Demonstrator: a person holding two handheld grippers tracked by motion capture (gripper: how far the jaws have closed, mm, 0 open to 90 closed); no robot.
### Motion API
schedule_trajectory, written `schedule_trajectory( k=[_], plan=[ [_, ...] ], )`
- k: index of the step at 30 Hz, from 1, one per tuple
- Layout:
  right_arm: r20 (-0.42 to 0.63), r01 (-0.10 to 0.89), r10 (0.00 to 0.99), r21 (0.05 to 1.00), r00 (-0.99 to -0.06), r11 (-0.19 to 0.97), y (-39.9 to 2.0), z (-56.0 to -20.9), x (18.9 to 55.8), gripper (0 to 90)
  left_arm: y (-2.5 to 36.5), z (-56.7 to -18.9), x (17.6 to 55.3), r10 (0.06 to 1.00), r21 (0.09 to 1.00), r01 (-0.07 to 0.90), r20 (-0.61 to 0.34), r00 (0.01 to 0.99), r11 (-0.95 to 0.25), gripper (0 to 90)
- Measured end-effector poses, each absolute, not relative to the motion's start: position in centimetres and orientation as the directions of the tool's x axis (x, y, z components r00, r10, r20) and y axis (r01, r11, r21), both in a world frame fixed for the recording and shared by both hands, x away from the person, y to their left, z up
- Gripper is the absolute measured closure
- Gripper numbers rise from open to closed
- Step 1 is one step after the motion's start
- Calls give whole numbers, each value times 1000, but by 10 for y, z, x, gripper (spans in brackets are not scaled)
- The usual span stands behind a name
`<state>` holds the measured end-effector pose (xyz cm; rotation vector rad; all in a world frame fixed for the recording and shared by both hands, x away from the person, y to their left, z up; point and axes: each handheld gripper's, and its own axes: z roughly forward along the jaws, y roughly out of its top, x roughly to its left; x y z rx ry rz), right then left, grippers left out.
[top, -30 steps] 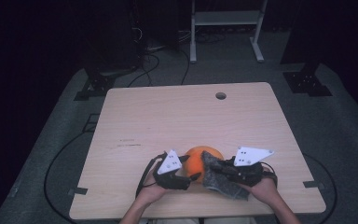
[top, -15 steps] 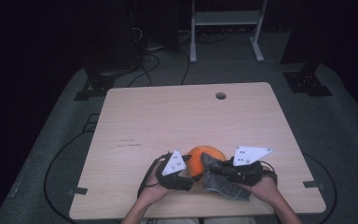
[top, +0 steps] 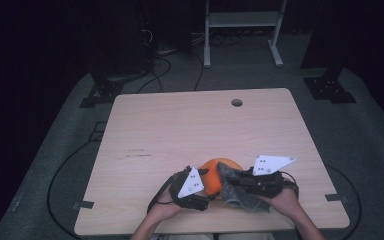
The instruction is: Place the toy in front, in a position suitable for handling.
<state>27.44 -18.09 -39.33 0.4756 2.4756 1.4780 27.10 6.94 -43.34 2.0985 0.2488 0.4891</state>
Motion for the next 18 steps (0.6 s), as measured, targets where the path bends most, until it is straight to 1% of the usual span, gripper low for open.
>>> schedule_trajectory(
  k=[2,3,4,5,6,7,8,9,10,11,12,13,16,18],
  plan=[
    [-48,145,379,874,-924,464,-174,-394,273,805,72,-435,272,367,835,5,236,900,-550,266],
    [-39,157,391,876,-920,457,-175,-395,275,805,74,-436,272,374,836,23,221,901,-549,273],
    [-36,173,416,874,-909,454,-179,-396,279,805,76,-437,273,380,831,39,212,900,-555,276],
    [-36,213,478,865,-878,455,-189,-401,285,805,78,-439,274,383,827,52,202,901,-559,276],
    [-36,213,478,865,-878,455,-189,-401,285,805,81,-440,275,386,829,66,186,904,-555,276],
    [-19,238,501,864,-865,444,-195,-404,289,805,83,-440,277,386,835,78,168,907,-545,268],
    [-4,259,517,862,-856,436,-199,-407,291,805,84,-438,278,386,850,97,131,913,-518,237],
    [2,262,518,864,-856,430,-199,-409,290,805,84,-435,279,386,867,115,94,918,-485,167],
    [2,262,518,864,-856,430,-199,-409,290,805,84,-432,279,392,891,121,68,917,-438,167],
    [2,230,472,875,-882,426,-192,-409,286,804,83,-427,280,399,911,108,66,915,-399,164],
    [-1,211,444,879,-896,428,-187,-409,284,804,83,-427,280,399,911,108,66,915,-399,164],
    [-12,193,424,878,-906,437,-181,-409,281,803,79,-429,280,407,892,98,102,908,-441,165],
    [-43,173,422,872,-906,459,-176,-410,279,803,81,-434,281,414,882,103,110,904,-460,173],
    [-26,194,437,871,-899,451,-180,-412,282,802,85,-437,282,428,886,124,91,899,-447,202]
  ],
)
